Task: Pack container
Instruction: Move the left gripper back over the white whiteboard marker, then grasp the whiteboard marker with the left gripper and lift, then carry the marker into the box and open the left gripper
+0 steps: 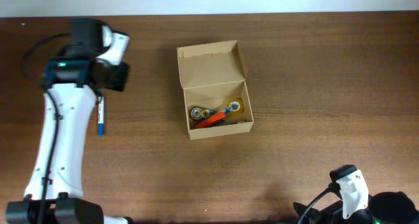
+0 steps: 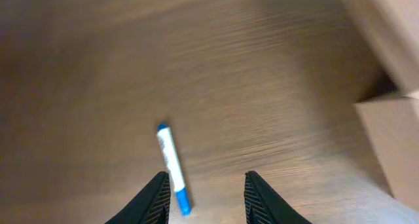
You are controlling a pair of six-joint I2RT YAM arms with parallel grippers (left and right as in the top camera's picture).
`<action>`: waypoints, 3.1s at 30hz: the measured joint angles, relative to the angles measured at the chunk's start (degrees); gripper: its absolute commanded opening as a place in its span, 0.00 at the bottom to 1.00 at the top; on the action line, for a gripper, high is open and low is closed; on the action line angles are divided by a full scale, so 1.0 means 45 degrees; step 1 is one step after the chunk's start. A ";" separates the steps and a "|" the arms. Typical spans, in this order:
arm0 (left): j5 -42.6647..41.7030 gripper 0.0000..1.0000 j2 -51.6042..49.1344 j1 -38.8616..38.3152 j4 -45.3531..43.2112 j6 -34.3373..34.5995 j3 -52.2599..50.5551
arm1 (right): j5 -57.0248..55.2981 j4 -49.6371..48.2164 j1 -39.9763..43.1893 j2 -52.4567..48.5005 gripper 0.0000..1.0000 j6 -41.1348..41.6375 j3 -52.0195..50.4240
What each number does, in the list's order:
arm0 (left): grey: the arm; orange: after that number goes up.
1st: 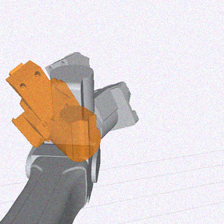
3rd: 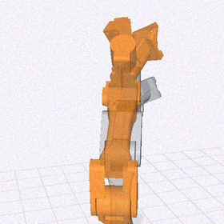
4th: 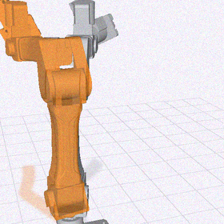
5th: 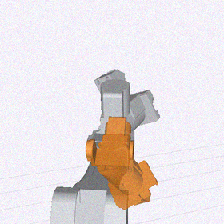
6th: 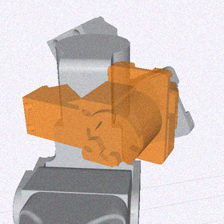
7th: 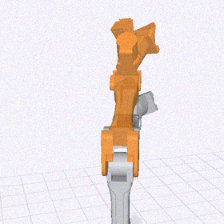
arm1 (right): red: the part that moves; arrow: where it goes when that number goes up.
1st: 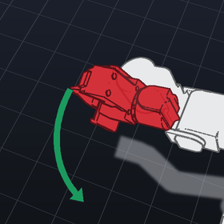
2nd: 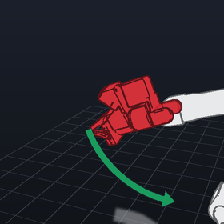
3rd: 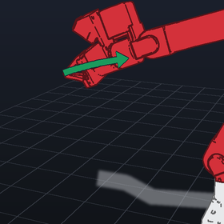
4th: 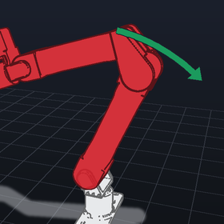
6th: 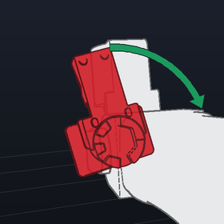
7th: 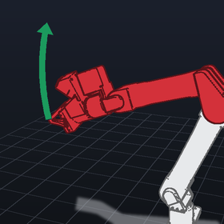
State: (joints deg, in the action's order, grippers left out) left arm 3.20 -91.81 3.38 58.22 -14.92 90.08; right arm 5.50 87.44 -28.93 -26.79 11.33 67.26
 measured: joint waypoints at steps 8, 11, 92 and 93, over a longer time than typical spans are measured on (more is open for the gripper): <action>-0.1122 0.36 -0.0010 0.1953 -0.2370 0.0869 -0.3031 | 0.0005 0.0010 0.0000 0.0000 0.99 0.0005 0.0000; -0.1307 0.37 -0.0015 0.2011 -0.3677 0.1117 -0.4493 | 0.0005 0.0000 0.0000 0.0000 0.99 0.0005 0.0000; -0.3322 0.02 0.1792 -0.4736 -0.7922 -0.2657 -0.4580 | 0.0000 0.0000 0.0000 0.0000 0.99 0.0005 0.0000; -0.3342 0.02 0.1656 -0.5134 -0.7922 -0.3089 -0.4580 | 0.0005 0.0005 0.0000 0.0000 0.99 0.0005 0.0000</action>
State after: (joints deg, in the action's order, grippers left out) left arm -11.84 -84.36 -19.73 22.57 -28.82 69.47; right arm 5.52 87.46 -28.93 -26.79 11.35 67.26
